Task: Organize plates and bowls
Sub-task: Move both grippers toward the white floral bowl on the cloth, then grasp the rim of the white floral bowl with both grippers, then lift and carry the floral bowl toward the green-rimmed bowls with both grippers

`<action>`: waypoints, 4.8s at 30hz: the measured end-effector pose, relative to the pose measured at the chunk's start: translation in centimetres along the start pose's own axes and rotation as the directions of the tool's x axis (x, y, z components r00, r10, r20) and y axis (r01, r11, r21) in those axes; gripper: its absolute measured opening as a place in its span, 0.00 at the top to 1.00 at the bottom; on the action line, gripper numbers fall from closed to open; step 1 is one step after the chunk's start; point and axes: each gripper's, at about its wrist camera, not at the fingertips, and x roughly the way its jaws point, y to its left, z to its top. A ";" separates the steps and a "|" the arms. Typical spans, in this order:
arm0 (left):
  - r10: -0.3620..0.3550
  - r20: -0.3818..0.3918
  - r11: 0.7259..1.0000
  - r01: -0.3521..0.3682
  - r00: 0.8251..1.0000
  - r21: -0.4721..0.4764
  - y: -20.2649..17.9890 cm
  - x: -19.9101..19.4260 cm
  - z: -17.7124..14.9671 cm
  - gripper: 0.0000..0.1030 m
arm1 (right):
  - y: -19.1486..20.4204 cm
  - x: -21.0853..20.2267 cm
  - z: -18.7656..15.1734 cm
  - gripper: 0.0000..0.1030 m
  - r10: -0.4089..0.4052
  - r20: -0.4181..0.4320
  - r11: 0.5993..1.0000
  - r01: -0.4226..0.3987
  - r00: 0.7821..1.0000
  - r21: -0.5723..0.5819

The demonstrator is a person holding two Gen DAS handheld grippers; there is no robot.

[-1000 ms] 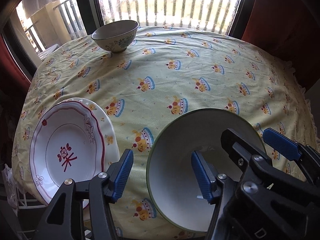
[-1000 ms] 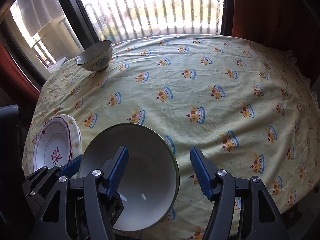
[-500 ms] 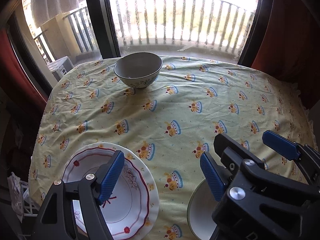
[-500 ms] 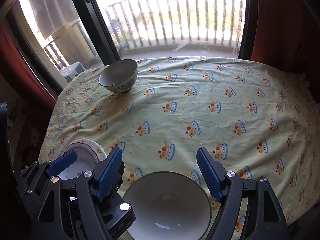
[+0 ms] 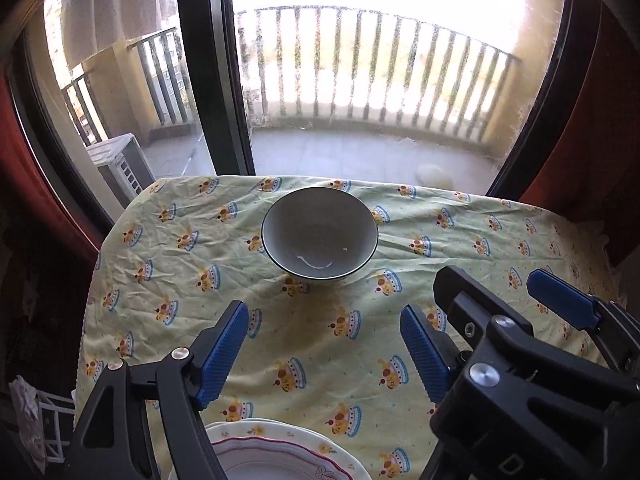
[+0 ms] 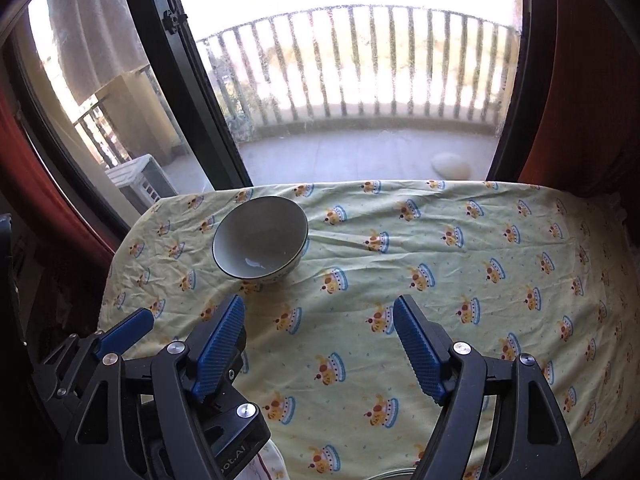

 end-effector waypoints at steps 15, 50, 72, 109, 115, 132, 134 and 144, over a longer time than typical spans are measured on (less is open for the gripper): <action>0.016 0.010 1.000 -0.016 1.000 0.003 3.8 6.9 6.8 0.21 | 3.7 7.1 6.8 0.22 -0.052 0.013 0.996 0.051 0.999 0.072; 0.015 -0.115 0.997 -0.005 0.993 0.082 4.4 18.6 5.7 0.74 | 2.7 19.9 5.3 0.76 -0.115 -0.107 0.987 0.126 0.988 0.102; 0.022 -0.092 0.999 -0.018 0.996 0.043 2.3 11.6 2.7 0.74 | 1.7 13.1 3.0 0.77 -0.105 -0.096 0.993 0.110 0.990 0.040; 0.020 0.047 1.000 -0.021 0.999 0.017 -6.6 -3.6 -6.0 0.74 | -6.5 -5.2 -4.9 0.78 -0.024 0.040 0.999 0.022 0.999 0.045; -0.001 0.049 1.000 -0.001 0.999 0.026 -8.1 -4.7 -8.5 0.74 | -7.9 -7.1 -7.4 0.78 -0.014 0.040 0.999 0.012 0.999 0.039; -0.012 -0.030 0.999 0.013 0.999 0.049 -11.3 -4.5 -14.4 0.74 | -11.5 -8.0 -13.6 0.78 -0.024 -0.026 0.998 0.025 0.999 0.056; -0.011 -0.046 0.999 0.013 0.999 0.050 -11.5 -4.1 -15.0 0.74 | -11.7 -7.8 -14.2 0.78 -0.026 -0.036 0.998 0.028 0.999 0.056; 0.004 -0.108 0.999 0.000 0.994 0.038 -11.2 -2.9 -16.8 0.74 | -11.9 -6.7 -16.2 0.78 -0.020 -0.100 0.999 0.025 0.995 0.046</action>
